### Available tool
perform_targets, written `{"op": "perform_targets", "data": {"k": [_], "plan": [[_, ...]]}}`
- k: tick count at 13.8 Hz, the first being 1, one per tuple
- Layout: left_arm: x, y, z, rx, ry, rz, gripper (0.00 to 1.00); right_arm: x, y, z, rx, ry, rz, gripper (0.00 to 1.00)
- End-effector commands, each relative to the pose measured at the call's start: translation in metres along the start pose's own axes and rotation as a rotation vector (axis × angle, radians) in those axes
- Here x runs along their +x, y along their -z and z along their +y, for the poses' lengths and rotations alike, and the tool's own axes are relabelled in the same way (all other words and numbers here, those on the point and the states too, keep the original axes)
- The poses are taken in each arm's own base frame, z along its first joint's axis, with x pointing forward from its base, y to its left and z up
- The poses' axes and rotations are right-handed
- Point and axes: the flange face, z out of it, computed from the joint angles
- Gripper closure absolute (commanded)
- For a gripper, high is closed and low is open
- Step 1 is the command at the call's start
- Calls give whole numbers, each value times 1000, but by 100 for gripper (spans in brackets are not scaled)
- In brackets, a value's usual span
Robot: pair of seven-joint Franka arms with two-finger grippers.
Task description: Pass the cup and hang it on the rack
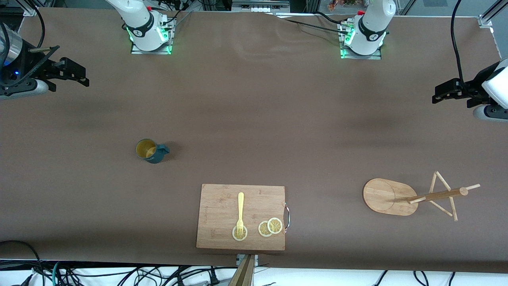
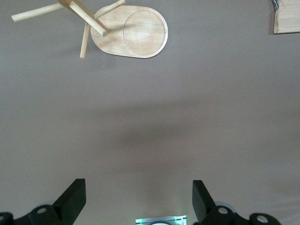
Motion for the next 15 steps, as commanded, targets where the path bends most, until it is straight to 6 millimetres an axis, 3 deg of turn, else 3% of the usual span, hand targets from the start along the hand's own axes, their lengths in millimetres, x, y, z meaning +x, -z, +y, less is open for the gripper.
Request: {"op": "perform_targets", "data": {"k": [1,15], "plan": [[3,5,0,10,-8,7,0,-1,2,6,-11,3,3,0],[9,7,-2,18,-5,9,0,1,0,9,-14,36,-4,0]]}}
